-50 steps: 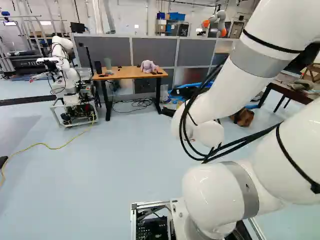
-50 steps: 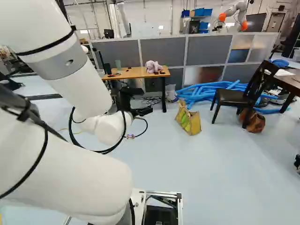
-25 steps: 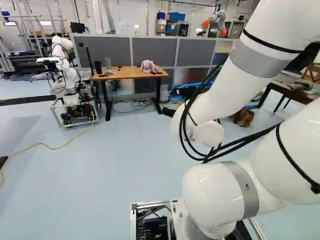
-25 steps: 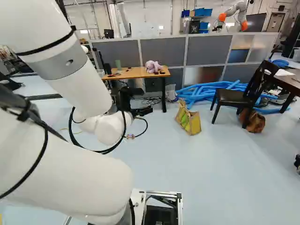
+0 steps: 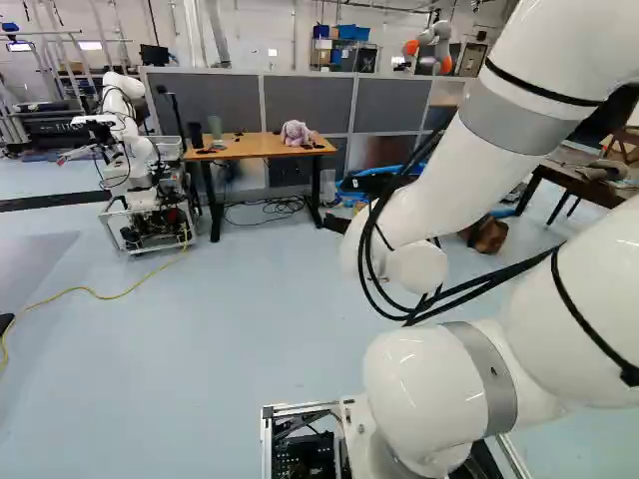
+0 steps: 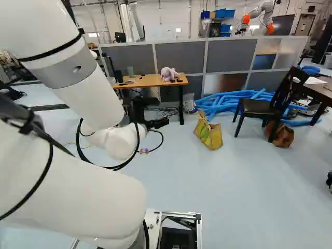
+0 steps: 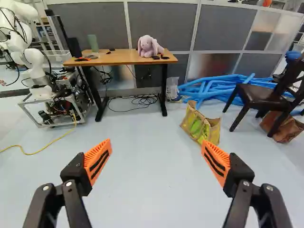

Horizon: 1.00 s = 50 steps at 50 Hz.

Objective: Pick up the bag on the ground and place it on the table

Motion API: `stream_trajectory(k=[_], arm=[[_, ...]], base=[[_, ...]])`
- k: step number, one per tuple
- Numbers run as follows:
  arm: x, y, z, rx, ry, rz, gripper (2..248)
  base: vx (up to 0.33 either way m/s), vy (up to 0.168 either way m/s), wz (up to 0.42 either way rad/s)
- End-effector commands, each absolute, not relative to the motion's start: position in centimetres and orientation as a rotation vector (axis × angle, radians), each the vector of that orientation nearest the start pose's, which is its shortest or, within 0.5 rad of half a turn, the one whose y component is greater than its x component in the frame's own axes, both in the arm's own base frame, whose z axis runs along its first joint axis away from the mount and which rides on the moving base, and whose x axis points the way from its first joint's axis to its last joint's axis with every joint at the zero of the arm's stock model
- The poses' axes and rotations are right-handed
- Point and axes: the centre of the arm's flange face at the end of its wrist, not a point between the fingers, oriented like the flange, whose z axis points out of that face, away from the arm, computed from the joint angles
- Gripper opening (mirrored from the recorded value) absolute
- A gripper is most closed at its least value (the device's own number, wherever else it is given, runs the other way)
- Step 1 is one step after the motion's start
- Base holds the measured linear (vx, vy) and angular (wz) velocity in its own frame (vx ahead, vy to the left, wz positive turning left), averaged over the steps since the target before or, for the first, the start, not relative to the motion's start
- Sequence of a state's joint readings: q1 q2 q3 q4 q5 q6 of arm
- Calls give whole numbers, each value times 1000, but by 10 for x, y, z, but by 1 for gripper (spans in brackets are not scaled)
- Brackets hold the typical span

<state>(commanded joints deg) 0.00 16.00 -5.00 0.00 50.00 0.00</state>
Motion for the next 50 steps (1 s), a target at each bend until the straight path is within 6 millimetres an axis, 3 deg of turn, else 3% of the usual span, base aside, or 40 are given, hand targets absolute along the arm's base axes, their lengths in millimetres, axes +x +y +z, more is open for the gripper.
stream_trajectory(k=[18,50], arm=[[270,0,366,-2558,0,-1824,247],[270,0,366,-2558,0,-1824,247]], base=[[66,-9,-1],[103,-57,-7]])
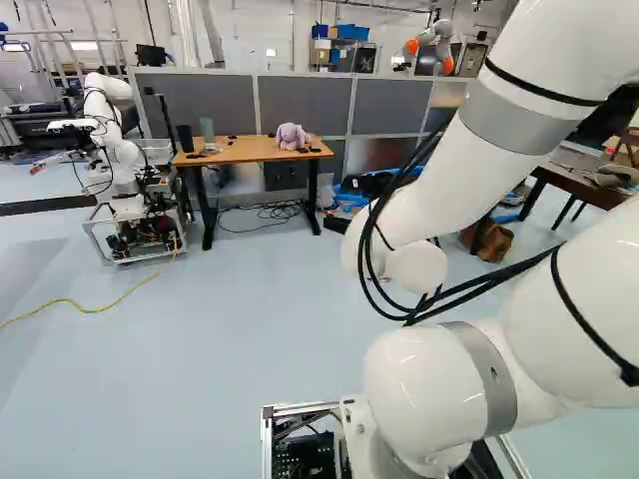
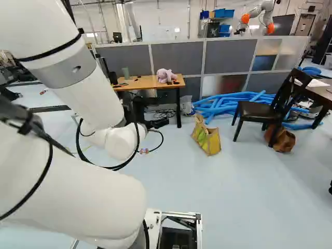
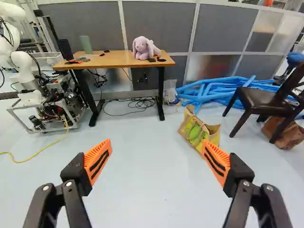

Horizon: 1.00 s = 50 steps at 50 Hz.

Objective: Pick up the bag on the ground and place it on the table

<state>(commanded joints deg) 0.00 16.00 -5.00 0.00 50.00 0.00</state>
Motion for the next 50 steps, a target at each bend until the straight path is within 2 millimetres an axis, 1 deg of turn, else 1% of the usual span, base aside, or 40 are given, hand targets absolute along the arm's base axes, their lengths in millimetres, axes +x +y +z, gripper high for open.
stream_trajectory(k=[13,23,50], arm=[[270,0,366,-2558,0,-1824,247],[270,0,366,-2558,0,-1824,247],[270,0,366,-2558,0,-1824,247]], base=[[119,-98,-200],[177,-49,-233],[247,-52,-278]])
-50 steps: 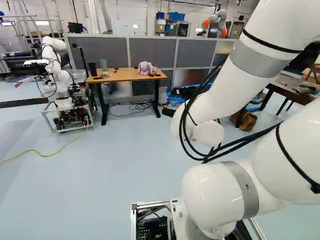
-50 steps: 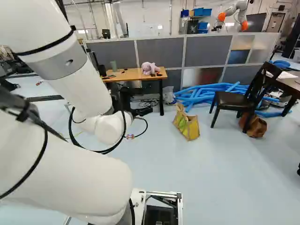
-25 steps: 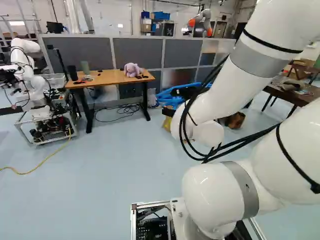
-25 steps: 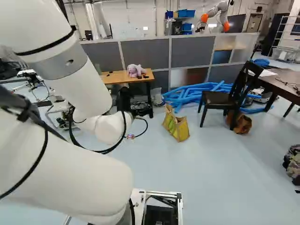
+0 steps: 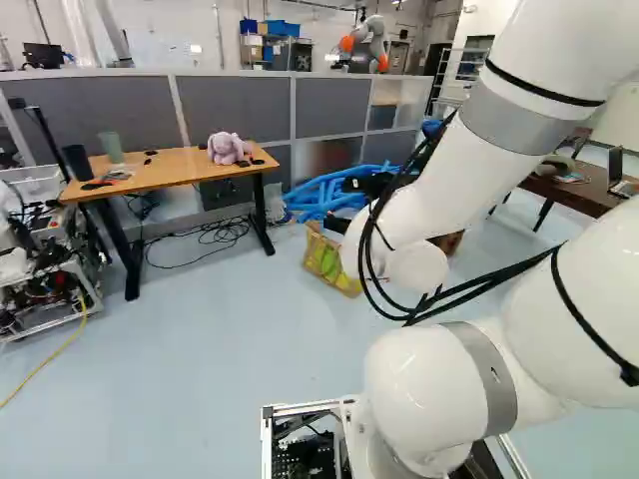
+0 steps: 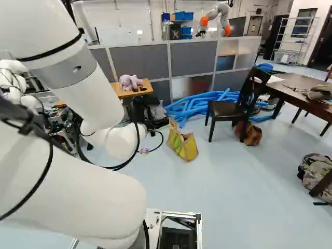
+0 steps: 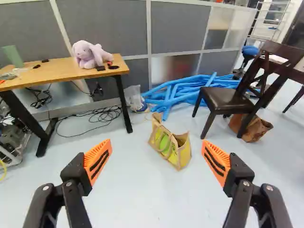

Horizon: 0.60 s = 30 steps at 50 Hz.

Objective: Pick up the bag on the ground and place it on the table

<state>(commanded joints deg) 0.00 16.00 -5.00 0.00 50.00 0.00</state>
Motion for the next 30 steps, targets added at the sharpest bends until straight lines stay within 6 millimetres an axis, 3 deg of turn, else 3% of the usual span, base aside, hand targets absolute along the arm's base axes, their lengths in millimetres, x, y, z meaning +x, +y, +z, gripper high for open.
stream_trajectory(k=[7,30], arm=[[270,0,366,-2558,0,-1824,247],[270,0,366,-2558,0,-1824,247]], base=[[273,-35,-210],[262,1,-27]])
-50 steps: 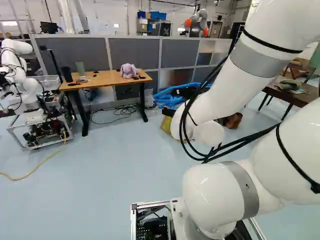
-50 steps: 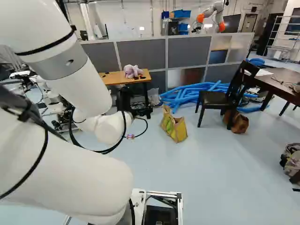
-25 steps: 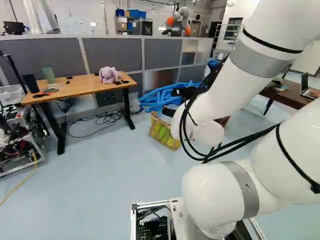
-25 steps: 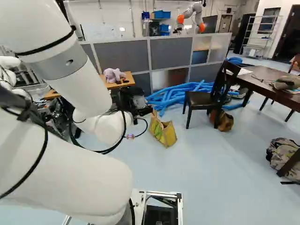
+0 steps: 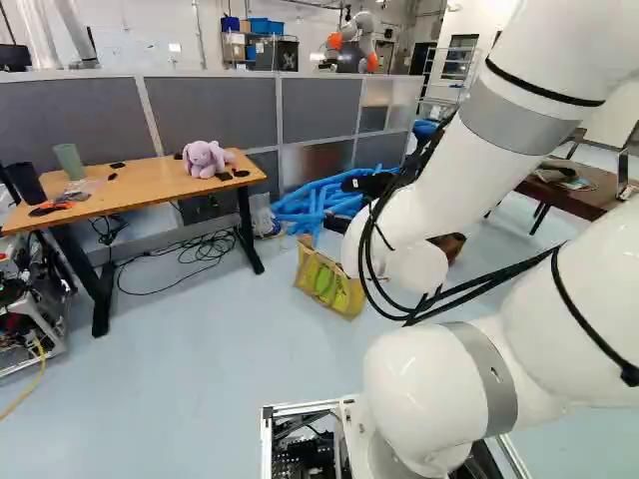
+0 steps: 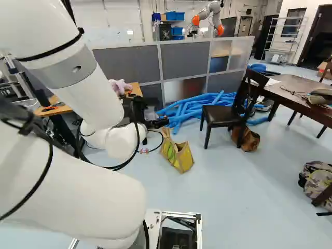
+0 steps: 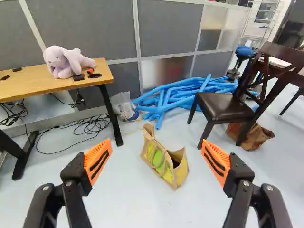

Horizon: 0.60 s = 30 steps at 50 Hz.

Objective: Pick up the bag on the ground and place it on the table

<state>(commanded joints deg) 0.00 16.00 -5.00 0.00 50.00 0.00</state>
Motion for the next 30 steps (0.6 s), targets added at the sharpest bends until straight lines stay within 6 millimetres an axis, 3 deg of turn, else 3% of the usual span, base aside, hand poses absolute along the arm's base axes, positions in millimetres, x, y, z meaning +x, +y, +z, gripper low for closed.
stream_trajectory(k=[30], arm=[[270,0,366,-2558,0,-1824,247]], base=[[260,1,-29]])
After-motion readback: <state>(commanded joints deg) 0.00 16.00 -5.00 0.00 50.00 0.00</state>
